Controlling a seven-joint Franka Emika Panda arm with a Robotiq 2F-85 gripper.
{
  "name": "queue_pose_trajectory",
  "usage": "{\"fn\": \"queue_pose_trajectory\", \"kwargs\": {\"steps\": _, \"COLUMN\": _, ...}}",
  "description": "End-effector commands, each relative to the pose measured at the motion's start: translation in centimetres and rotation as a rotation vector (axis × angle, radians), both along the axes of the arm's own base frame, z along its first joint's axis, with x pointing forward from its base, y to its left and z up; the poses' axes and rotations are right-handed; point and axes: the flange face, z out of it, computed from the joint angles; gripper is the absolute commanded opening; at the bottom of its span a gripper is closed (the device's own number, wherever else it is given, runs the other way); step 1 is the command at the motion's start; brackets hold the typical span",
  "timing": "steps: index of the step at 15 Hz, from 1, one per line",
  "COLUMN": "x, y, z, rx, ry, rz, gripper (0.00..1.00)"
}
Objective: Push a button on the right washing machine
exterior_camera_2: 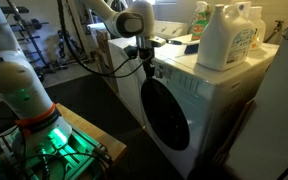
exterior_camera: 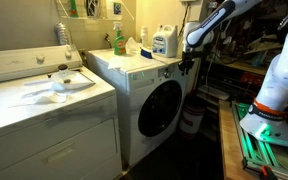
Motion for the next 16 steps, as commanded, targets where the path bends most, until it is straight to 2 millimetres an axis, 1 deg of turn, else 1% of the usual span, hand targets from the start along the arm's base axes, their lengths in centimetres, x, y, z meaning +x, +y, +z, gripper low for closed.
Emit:
{"fn": "queue_pose_trajectory", "kwargs": {"steps": 1, "x": -2.1, "y": 3.8, "z": 4.1, "rx": 0.010, "ry": -0.015, "rz": 0.019, "gripper": 0.71}}
{"fn": "queue_pose_trajectory", "kwargs": {"steps": 5, "x": -2.7, "y": 8.0, "z": 8.0, "rx": -0.014, "ry": -0.072, "rz": 0.056, "gripper": 0.99}}
{"fn": "queue_pose_trajectory", "kwargs": {"steps": 9, "x": -3.1, "y": 11.4, "z": 11.1, "rx": -0.052, "ry": -0.186, "rz": 0.079, "gripper": 1.00}}
{"fn": "queue_pose_trajectory", "kwargs": {"steps": 11, "x": -3.3, "y": 12.4, "z": 12.6, "rx": -0.088, "ry": -0.288, "rz": 0.073, "gripper": 1.00}}
{"fn": "queue_pose_trajectory", "kwargs": {"steps": 13, "x": -3.6, "y": 12.6, "z": 13.0, "rx": -0.102, "ry": -0.357, "rz": 0.100, "gripper": 1.00}}
{"fn": "queue_pose_trajectory", "kwargs": {"steps": 14, "x": -3.5, "y": 12.0, "z": 12.0, "rx": -0.095, "ry": -0.329, "rz": 0.143, "gripper": 1.00}}
{"fn": "queue_pose_trajectory", "kwargs": {"steps": 15, "x": -2.3, "y": 12.6, "z": 13.2, "rx": -0.079, "ry": -0.325, "rz": 0.106, "gripper": 1.00}}
{"fn": "queue_pose_trajectory", "kwargs": {"steps": 16, "x": -2.6, "y": 12.4, "z": 12.9, "rx": -0.081, "ry": -0.325, "rz": 0.119, "gripper": 1.00}}
